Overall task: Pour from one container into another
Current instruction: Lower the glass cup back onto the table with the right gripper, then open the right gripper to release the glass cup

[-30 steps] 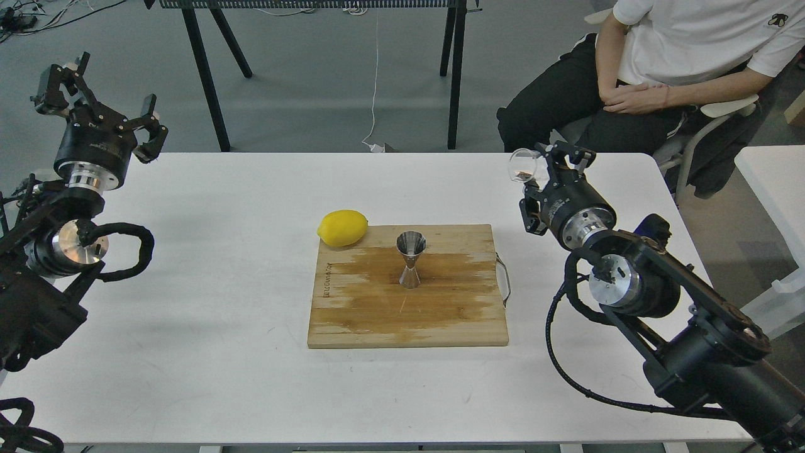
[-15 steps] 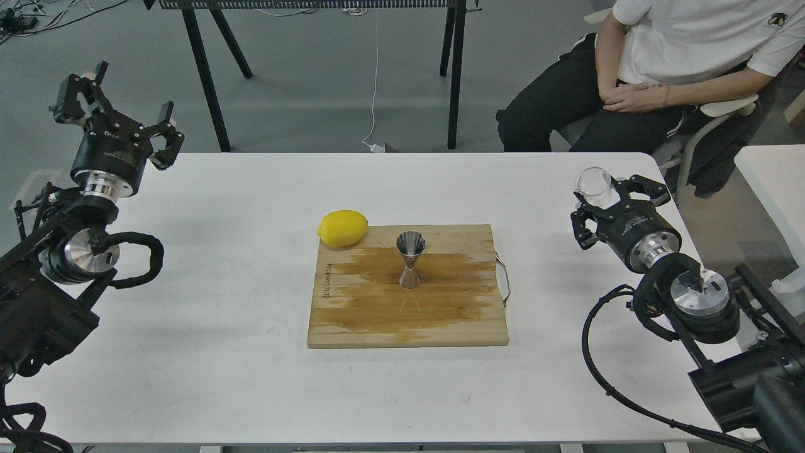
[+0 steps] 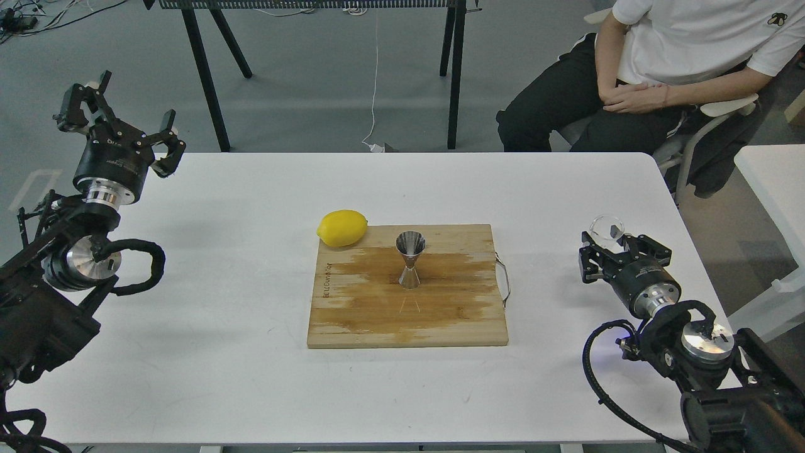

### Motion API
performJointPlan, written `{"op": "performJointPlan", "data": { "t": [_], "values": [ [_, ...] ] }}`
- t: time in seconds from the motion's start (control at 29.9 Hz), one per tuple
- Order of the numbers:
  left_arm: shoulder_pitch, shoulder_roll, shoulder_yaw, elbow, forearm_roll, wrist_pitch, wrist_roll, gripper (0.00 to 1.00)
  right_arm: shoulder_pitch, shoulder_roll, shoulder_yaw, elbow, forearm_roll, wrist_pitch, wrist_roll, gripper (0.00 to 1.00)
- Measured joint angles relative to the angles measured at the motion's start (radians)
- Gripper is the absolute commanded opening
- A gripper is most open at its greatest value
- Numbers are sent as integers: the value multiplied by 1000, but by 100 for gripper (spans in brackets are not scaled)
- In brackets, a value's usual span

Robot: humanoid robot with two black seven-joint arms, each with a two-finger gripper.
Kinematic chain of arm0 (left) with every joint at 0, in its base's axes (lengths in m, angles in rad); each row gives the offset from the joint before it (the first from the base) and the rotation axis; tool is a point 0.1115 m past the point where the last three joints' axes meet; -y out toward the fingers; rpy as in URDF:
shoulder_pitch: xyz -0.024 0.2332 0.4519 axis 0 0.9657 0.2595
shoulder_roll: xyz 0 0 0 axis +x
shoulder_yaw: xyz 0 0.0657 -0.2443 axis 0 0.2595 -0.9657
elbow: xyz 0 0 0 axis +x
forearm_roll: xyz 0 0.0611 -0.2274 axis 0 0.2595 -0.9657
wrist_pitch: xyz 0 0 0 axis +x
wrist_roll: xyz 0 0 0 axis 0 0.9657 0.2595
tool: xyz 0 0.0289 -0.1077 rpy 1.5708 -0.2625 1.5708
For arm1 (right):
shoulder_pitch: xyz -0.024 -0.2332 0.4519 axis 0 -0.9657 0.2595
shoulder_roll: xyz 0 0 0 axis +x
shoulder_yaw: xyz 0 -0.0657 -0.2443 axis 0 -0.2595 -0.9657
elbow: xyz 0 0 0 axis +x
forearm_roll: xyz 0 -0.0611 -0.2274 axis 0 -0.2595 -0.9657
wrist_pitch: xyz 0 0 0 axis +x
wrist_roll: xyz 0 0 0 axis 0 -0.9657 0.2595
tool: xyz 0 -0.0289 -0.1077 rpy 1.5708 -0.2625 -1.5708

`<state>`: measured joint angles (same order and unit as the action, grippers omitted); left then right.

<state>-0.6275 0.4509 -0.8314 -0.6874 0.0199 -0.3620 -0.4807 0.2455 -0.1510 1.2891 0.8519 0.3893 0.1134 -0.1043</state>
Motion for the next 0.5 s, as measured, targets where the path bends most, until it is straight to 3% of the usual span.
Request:
{"op": "performJointPlan", "data": {
  "t": [0.2,0.5],
  "values": [
    [0,0,0,-1,0,0,-1,100,0,38,1,-77,0,49,1,60],
    [0,6,0,-1,1,0,-3,100,1,46,1,-89,0,51,3,68]
  ]
}}
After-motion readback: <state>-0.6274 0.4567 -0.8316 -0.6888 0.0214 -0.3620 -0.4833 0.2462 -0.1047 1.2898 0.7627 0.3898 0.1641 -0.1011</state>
